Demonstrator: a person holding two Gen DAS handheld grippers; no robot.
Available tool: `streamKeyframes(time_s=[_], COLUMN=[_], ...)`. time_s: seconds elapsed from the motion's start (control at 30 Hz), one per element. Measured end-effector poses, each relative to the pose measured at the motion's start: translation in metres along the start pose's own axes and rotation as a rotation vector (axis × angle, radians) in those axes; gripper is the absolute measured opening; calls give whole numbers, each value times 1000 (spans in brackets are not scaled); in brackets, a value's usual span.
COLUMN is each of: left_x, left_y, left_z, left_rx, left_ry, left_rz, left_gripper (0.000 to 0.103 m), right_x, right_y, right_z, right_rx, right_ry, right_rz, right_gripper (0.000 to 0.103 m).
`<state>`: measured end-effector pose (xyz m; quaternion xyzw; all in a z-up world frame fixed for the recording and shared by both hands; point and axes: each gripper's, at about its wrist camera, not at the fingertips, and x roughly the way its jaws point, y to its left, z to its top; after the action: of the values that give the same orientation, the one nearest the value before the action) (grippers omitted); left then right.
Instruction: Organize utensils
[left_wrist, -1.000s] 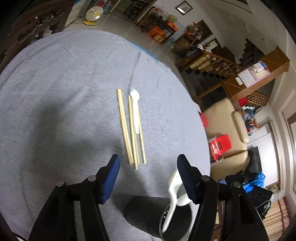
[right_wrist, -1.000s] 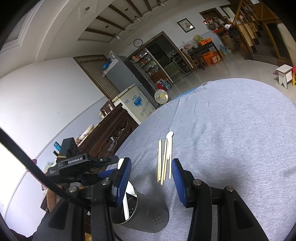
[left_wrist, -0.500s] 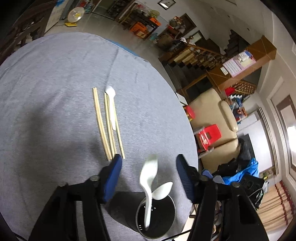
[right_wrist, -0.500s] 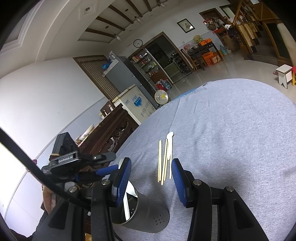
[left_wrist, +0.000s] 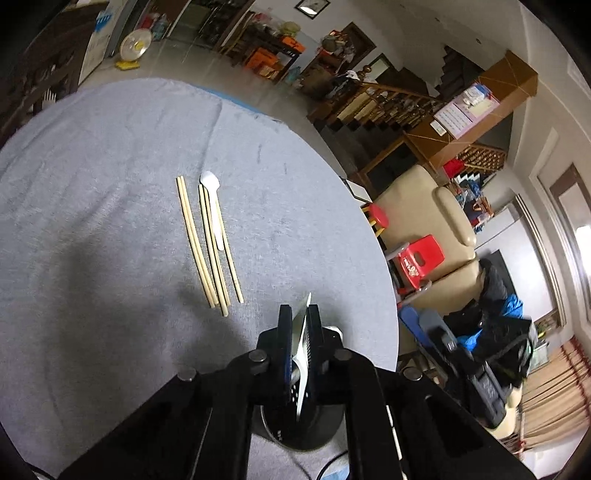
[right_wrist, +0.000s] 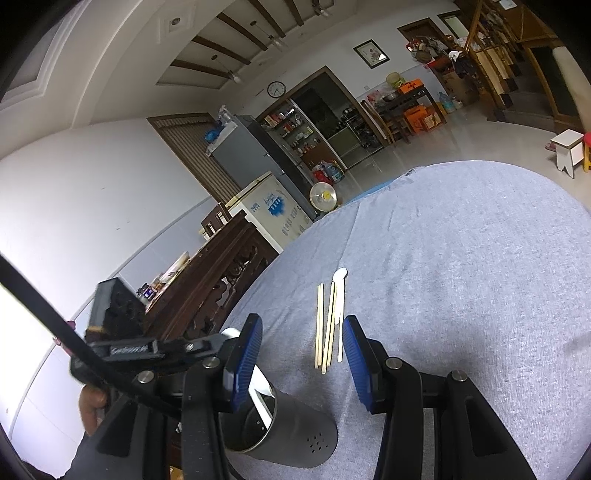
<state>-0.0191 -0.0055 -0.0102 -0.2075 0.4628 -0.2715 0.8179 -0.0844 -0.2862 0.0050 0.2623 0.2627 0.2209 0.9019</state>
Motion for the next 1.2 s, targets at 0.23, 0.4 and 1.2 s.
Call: streamKeyframes(time_s=[0.23, 0.4, 1.2], left_x=[-9, -31, 90], left_y=[-19, -6, 119], left_z=[-12, 2, 106], left_rx=[84, 26, -225], left_ry=[14, -68, 132], left_rz=[23, 15, 473], left_gripper=[35, 58, 58], right_x=[6, 6, 243], right_y=[9, 8, -68], right_z=[6, 24, 115], right_rx=[-29, -25, 117], right_ry=[8, 3, 716], right_rz=[10, 32, -49], right_gripper=[48, 48, 48])
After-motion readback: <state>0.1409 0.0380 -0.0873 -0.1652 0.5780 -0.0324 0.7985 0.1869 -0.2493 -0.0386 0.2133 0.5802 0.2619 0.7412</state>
